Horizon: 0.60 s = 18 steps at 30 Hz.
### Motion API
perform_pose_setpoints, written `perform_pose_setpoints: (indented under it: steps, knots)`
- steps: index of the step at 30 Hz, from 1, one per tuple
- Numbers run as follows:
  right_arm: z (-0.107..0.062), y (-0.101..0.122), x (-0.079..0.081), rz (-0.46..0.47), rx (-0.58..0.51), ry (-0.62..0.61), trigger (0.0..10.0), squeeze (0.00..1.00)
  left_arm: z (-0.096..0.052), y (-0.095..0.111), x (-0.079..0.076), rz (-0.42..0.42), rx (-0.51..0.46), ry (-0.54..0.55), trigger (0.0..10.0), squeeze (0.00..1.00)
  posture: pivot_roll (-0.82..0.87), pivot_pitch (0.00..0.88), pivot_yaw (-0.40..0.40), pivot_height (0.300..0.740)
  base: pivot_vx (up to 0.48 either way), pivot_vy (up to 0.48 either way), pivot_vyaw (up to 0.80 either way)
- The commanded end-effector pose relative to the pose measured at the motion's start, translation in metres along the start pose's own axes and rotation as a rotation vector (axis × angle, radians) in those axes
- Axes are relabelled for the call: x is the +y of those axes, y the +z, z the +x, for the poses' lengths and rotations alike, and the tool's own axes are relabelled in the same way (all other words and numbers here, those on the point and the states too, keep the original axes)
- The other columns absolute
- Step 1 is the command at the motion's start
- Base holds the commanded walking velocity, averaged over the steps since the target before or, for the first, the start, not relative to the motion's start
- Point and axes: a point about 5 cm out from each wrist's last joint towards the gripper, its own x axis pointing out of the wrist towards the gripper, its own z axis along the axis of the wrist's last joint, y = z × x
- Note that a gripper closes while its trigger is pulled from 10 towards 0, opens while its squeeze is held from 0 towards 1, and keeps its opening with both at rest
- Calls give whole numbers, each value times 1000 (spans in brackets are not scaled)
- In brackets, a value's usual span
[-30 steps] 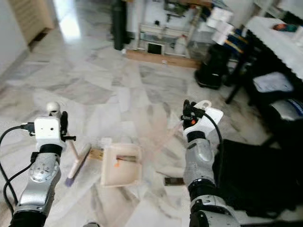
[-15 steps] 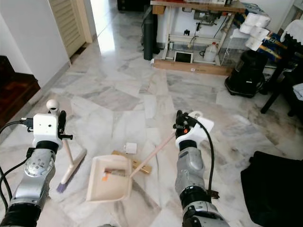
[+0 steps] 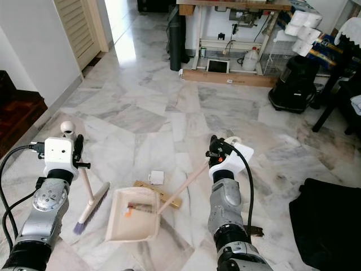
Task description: Sweep floor
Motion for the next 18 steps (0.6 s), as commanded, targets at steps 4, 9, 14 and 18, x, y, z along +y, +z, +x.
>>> perform_pose_setpoints:
  steps: [4,9,14,18]
  knots:
    - [5,7,3,10,-39,1,10000,0,0,4,5,8,-47,24,10000,0,168,0,-19,740,0,0,0]
    - [3,7,3,1,-40,12,10000,0,-2,3,4,3,-45,29,10000,0,162,0,-22,740,0,0,0]
    - [2,9,-1,-11,-51,5,10000,0,-3,2,4,1,-44,30,10000,0,167,0,-23,740,0,0,121]
    - [1,9,-2,-18,-51,3,10000,0,-4,1,6,4,-43,34,10000,0,170,0,-25,740,0,0,752]
